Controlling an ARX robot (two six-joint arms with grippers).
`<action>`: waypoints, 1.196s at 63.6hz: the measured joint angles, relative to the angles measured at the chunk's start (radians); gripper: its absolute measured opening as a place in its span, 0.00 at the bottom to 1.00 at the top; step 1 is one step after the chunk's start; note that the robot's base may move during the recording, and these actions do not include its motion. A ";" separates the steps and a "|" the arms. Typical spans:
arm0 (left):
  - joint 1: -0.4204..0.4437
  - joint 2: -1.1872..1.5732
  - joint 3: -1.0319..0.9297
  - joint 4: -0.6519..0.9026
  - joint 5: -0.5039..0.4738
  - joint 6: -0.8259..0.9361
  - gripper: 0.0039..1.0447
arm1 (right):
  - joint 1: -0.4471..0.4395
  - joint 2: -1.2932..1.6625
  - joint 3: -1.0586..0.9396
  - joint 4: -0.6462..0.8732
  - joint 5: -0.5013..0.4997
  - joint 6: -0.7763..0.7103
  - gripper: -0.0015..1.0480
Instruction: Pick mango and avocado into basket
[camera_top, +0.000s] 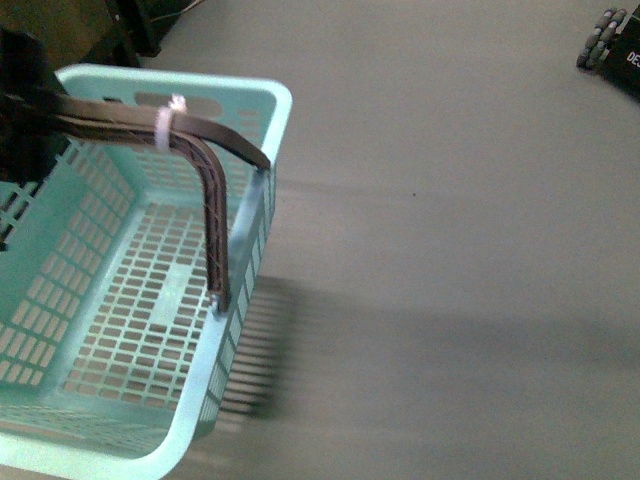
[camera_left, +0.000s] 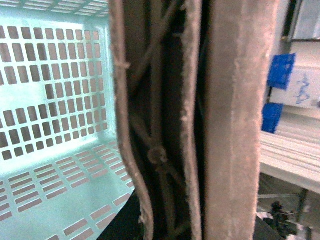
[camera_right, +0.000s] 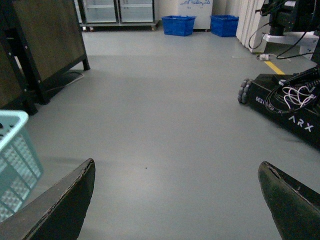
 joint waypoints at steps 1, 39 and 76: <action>0.004 -0.045 -0.005 -0.026 -0.003 -0.004 0.15 | 0.000 0.000 0.000 0.000 0.000 0.000 0.92; 0.094 -0.763 0.053 -0.601 -0.037 -0.076 0.15 | 0.000 0.000 0.000 0.000 0.000 0.000 0.92; 0.095 -0.759 0.053 -0.604 -0.028 -0.073 0.15 | 0.000 0.000 0.000 0.000 0.000 0.000 0.92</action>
